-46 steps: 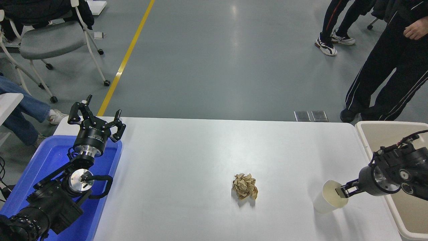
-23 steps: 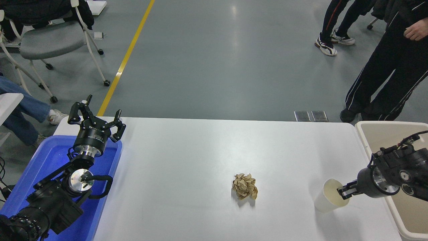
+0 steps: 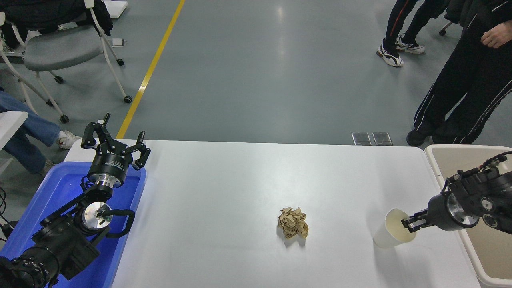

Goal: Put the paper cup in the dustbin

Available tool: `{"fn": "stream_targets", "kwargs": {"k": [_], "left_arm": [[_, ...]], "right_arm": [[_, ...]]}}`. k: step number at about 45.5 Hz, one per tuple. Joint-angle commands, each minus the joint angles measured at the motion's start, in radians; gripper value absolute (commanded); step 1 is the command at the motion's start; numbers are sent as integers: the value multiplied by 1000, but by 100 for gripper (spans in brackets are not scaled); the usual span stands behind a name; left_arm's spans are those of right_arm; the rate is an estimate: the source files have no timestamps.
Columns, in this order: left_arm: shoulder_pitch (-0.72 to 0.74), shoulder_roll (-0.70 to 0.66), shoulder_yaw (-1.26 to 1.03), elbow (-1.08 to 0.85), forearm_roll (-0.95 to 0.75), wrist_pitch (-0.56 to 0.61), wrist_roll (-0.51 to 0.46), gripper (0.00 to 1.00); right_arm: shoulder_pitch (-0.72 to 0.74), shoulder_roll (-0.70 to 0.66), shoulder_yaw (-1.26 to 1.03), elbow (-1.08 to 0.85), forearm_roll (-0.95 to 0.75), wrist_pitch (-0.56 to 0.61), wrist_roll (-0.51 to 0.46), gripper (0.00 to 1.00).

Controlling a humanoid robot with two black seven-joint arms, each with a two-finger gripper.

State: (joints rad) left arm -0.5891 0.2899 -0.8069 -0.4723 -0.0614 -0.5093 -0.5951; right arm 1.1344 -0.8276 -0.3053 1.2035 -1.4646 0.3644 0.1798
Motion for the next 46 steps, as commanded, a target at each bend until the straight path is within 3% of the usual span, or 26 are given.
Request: {"fn": "stream_targets", "kwargs": {"k": [1, 7, 20, 34, 46], "left_arm": [[0, 0, 0, 0, 2, 0, 0, 100], [0, 0, 0, 1, 0, 0, 0, 100], [0, 0, 0, 0, 0, 0, 0, 100], [0, 0, 0, 1, 0, 0, 0, 100], [0, 0, 0, 0, 0, 0, -2, 100]], "right_arm": [[30, -25, 3, 7, 53, 7, -5, 0], [114, -79, -15, 31, 59, 25, 4, 0], [338, -202, 5, 139, 64, 243, 4, 0], [533, -292, 14, 194, 79, 381, 4, 0], [555, -324, 17, 194, 86, 390, 4, 0]]}}
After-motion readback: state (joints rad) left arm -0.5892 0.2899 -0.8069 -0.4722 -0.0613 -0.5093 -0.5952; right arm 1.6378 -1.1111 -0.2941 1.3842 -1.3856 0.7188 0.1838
